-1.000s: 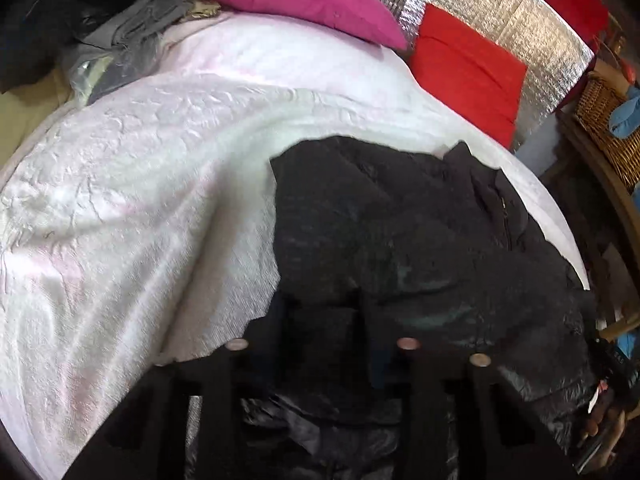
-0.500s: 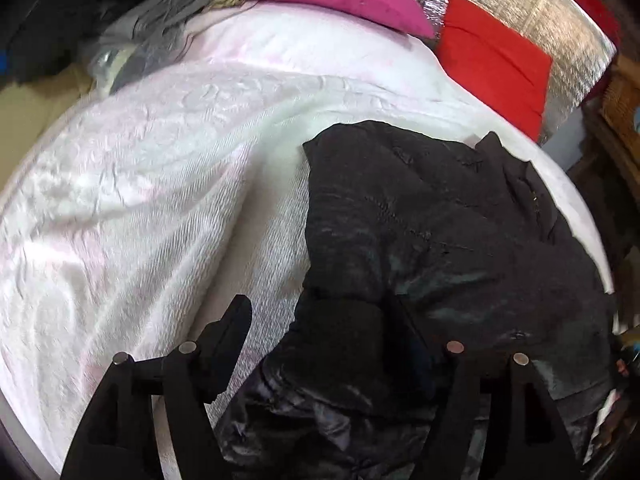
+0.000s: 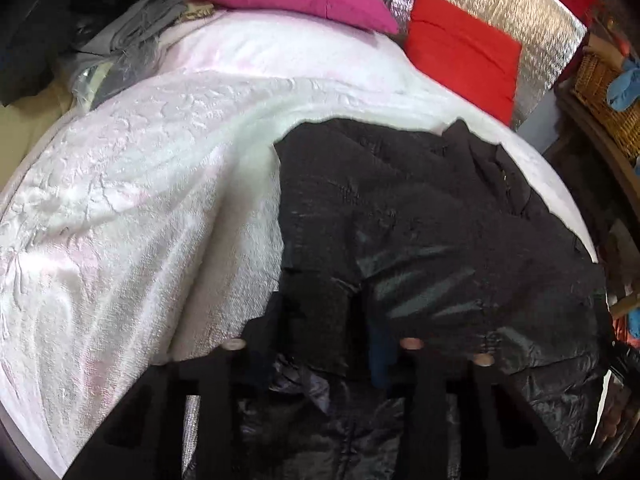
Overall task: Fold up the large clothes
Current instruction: 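Grasp the jacket hem with the left tool while the right tool grasps beside it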
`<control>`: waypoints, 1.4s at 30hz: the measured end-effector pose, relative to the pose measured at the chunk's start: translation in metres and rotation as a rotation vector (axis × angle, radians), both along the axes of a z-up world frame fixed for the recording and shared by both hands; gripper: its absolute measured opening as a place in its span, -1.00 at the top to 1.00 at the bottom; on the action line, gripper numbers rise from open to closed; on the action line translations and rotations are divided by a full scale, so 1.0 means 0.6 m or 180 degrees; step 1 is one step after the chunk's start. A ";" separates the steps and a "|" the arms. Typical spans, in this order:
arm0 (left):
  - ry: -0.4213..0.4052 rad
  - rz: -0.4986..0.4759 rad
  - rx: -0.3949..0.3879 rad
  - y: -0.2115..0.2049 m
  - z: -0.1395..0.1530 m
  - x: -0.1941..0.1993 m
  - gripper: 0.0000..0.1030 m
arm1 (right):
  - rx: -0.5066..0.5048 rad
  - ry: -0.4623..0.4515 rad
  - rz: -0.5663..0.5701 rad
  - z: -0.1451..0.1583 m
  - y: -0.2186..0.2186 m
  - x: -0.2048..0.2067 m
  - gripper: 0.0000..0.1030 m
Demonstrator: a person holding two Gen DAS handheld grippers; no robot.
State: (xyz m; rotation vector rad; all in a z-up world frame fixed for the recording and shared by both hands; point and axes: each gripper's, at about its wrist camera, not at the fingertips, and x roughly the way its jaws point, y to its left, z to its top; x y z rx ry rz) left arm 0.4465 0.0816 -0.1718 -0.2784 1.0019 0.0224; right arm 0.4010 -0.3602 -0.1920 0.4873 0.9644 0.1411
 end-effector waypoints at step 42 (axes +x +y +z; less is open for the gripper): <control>-0.0154 -0.0878 0.0788 -0.128 0.012 -0.062 -0.32 | -0.0604 0.0043 0.0893 -0.001 0.194 -0.020 0.22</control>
